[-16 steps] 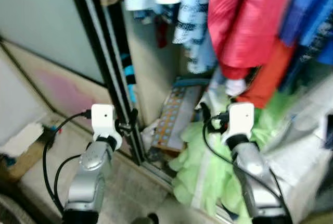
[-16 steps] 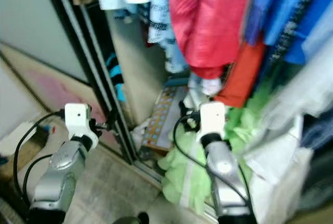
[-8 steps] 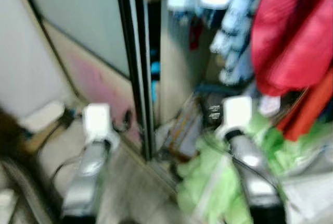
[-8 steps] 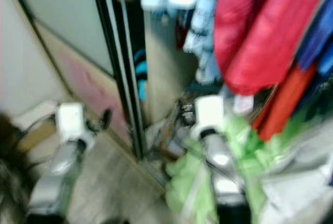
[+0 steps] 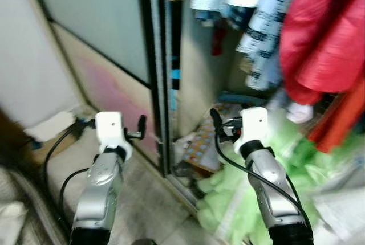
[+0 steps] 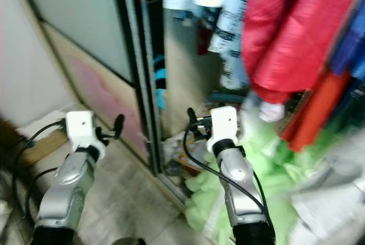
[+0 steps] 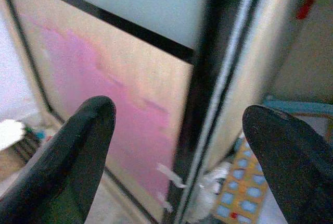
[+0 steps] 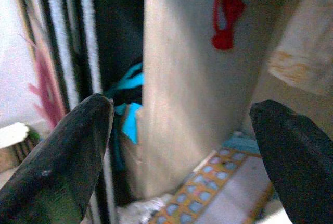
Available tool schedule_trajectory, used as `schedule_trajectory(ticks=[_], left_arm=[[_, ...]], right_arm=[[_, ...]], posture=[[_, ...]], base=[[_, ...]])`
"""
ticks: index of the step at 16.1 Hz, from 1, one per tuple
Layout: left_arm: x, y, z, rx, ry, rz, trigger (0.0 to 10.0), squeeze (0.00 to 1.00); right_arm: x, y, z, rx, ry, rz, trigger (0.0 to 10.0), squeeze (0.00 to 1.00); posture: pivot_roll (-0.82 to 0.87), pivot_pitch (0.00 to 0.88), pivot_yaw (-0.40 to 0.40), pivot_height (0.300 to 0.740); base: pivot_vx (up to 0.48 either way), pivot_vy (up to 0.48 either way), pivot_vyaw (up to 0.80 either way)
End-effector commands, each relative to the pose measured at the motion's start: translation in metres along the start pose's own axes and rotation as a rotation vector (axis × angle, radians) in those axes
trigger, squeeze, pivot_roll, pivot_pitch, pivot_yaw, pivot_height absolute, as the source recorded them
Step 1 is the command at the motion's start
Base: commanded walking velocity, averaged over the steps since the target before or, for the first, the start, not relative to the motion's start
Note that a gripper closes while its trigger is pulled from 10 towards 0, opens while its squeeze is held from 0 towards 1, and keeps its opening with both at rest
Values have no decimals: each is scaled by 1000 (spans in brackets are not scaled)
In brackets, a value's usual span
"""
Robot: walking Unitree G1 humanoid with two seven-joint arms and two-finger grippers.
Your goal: Clean up the room
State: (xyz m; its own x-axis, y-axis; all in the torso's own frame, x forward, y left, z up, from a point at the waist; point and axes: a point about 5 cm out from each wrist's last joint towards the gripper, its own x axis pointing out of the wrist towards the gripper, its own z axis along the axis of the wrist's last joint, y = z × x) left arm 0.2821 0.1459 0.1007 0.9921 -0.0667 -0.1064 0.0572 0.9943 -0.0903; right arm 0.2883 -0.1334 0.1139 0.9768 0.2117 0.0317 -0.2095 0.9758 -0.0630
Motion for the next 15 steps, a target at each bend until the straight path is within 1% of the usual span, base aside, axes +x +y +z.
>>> schedule_trajectory(ticks=[1,6,8,9,10,12,13,14,15], left_arm=[[1,3,-1,14,6,2,10000,0],[4,2,-2,11,22,2,10000,0],[3,3,-4,16,21,9,10000,0],[1,7,-4,28,22,23,10000,0],[-1,9,-4,34,22,29,10000,0],[-11,18,-6,60,34,40,10000,0],[-22,22,-10,82,54,38,10000,0],[-31,25,-15,102,71,47,10000,0],[-33,25,-15,103,72,49,10000,0]], right_arm=[[1,0,0,-3,-4,2,10000,0],[5,4,2,-8,-14,22,10000,0],[5,4,3,-8,-17,22,10000,0],[4,1,4,-9,-21,6,10000,0],[1,-3,3,-7,-19,-9,10000,0],[-12,-13,1,-2,-6,-59,10000,0],[-25,-18,-2,-4,12,-80,10000,0],[-34,-20,-5,-14,28,-79,10000,0],[-36,-21,-7,-16,35,-78,10000,0]], posture=[[42,0,34,740],[44,0,27,740],[44,0,27,740],[44,0,27,740],[45,0,25,740],[41,0,31,740],[36,0,37,740],[34,0,39,740],[31,0,40,740]], base=[[0,0,800],[0,0,800],[0,0,800],[0,0,800],[0,0,800],[0,0,800],[0,0,800],[0,0,800],[0,0,800]])
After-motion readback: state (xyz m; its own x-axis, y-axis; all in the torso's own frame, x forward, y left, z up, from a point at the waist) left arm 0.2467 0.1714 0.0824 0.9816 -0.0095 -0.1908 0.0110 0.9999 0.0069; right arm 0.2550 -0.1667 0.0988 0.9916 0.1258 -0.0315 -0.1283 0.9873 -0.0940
